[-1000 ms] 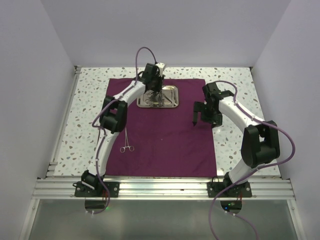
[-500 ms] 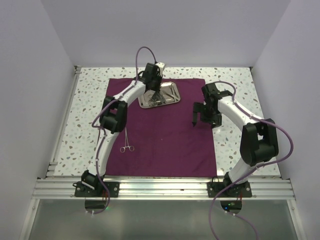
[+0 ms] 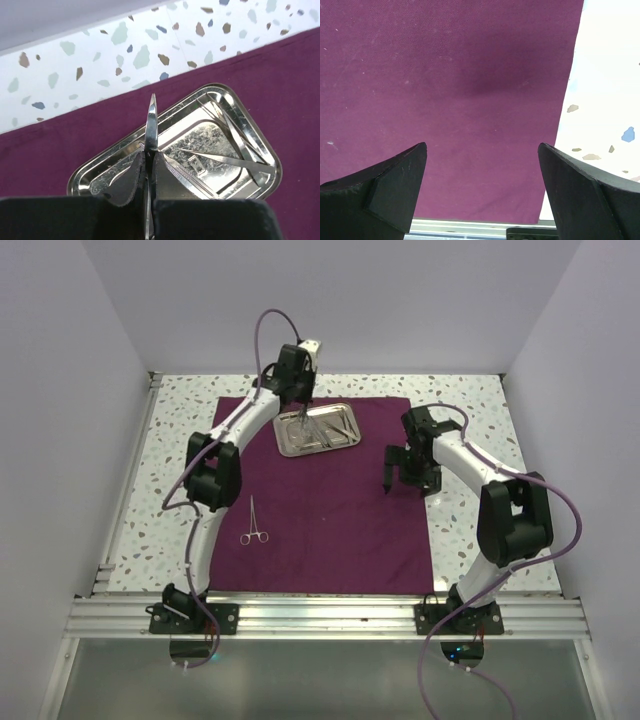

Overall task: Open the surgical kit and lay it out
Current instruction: Pick up the medical item from the container.

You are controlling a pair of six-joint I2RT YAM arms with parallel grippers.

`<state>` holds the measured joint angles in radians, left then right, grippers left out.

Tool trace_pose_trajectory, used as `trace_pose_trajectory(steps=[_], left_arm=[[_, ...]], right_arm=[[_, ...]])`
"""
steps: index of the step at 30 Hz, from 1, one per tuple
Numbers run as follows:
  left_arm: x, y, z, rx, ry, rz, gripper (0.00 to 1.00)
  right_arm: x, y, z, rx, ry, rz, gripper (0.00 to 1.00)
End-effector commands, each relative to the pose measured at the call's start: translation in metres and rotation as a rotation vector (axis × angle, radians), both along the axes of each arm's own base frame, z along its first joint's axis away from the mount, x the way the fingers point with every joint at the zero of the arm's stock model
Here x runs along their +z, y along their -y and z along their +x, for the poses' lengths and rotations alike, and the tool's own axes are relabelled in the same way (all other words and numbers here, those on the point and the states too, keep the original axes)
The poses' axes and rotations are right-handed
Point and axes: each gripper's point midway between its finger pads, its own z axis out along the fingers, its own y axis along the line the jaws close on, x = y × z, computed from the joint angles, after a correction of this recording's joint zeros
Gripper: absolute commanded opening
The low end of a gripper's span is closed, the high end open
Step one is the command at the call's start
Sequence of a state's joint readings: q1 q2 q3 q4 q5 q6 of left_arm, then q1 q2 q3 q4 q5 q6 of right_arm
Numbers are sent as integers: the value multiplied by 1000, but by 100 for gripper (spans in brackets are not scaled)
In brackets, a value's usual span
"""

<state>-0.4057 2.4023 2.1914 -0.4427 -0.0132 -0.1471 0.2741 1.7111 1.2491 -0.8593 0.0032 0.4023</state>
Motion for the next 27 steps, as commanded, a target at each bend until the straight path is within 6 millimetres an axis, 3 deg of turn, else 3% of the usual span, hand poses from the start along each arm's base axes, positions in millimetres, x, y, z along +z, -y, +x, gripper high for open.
trace_pose_trajectory(steps=[1,5,8,12,17,20,24,27], left_arm=[[82,-13,7,47,127,-77,0],[77,-19,3,60,96,-75,0],[60,-22,-5,74,58,-68,0],[16,-25,-14,96,-19,-57,0],[-22,-26,-21,117,-112,-46,0],[-32,-26,-24,121,-129,-46,0],[-25,-26,-16,133,-104,-52,0],[14,-22,2,138,-16,-85,0]], right_arm=[[11,-8,12,12,38,42,96],[11,-10,13,14,42,49,96],[11,-10,12,13,42,53,96],[8,-12,11,15,35,60,96],[8,-12,10,14,36,61,96],[7,-10,9,12,36,56,96],[7,-10,8,12,37,53,96],[7,-10,9,12,39,55,96]])
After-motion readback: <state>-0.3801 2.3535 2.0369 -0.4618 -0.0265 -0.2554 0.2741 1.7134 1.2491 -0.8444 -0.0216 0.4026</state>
